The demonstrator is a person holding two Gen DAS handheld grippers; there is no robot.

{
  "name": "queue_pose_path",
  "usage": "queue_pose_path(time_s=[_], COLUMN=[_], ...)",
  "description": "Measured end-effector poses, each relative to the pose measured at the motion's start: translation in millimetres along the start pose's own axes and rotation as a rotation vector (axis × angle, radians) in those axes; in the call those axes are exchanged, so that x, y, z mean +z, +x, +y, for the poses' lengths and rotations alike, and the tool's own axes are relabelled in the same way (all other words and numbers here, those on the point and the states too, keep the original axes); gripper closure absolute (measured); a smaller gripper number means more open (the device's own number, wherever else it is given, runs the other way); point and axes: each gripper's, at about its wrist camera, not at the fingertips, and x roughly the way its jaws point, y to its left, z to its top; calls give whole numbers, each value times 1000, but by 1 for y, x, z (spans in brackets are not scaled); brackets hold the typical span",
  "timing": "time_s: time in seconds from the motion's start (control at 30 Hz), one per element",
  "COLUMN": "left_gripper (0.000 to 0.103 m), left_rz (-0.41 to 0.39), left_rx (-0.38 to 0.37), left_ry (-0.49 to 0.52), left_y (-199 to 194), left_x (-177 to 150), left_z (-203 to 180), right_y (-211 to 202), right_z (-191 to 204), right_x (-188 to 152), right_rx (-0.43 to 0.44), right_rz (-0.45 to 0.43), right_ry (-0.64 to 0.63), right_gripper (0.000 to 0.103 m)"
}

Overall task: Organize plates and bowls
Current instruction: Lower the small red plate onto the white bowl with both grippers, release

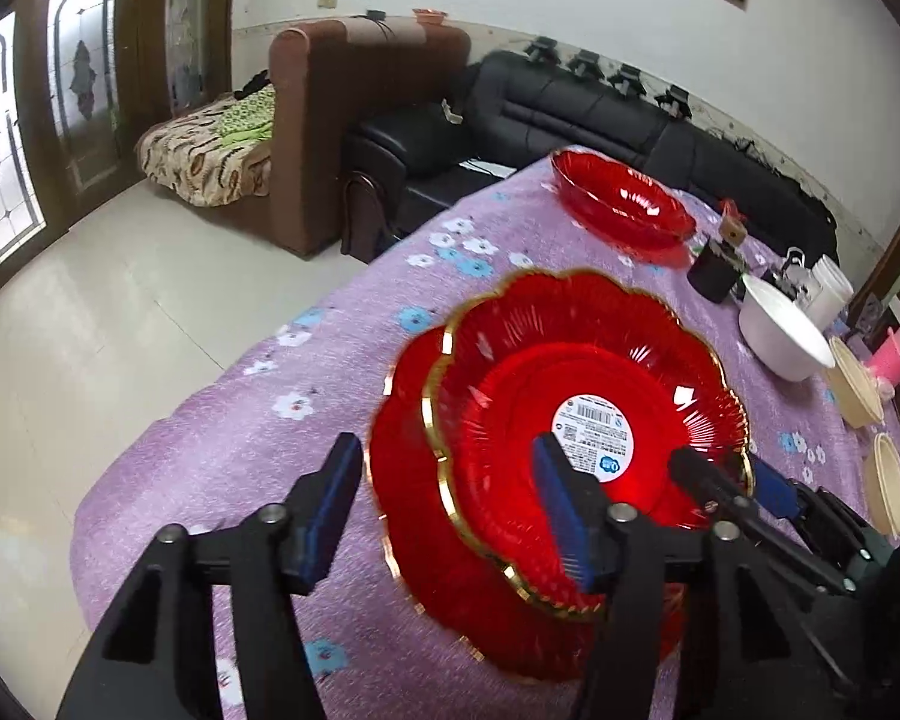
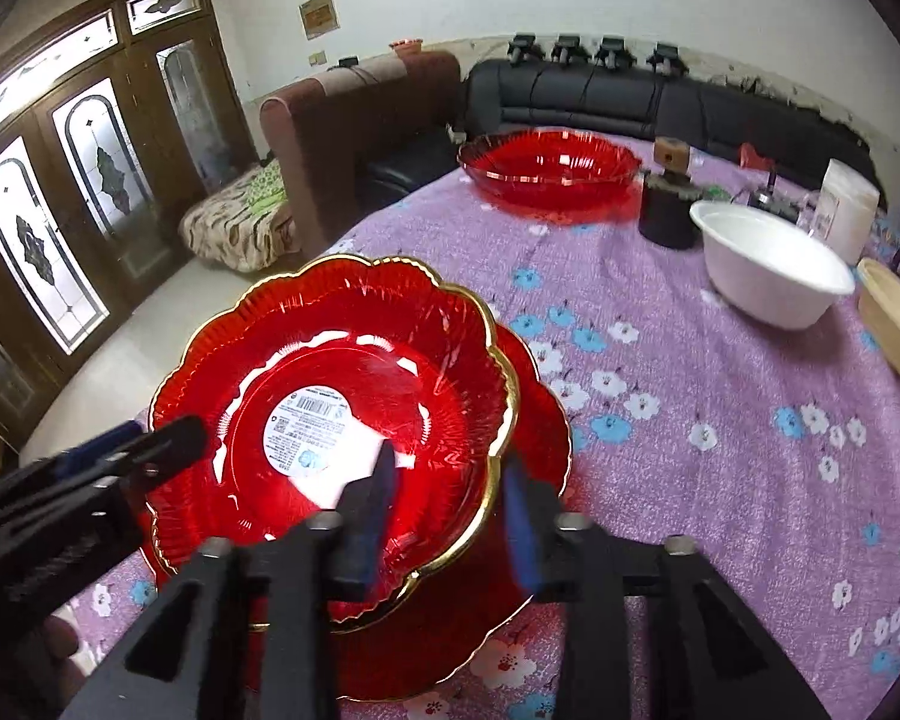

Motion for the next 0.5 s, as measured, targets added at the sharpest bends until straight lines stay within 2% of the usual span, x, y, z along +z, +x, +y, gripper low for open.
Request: queue_pose_path(time_s=[0.07, 0.27, 0.33, 0.5], left_gripper=[42, 39, 29, 16], left_rz=[-12, -74, -126, -185], left_rx=[3, -40, -59, -126], left_ry=[-7, -30, -7, 100], left_y=[-7, -44, -62, -87], left_x=[0, -5, -9, -19], left_z=[4, 9, 0, -39], right_y=[-5, -36, -52, -81], right_z=[3, 1, -8, -43], right_x=[-1, -3, -7, -24], right_rx=[-17, -49, -47, -83], right_rz=[-27, -117, -139, -149], right_ry=[-13, -19, 2, 45], right_gripper=[31, 30, 30, 24])
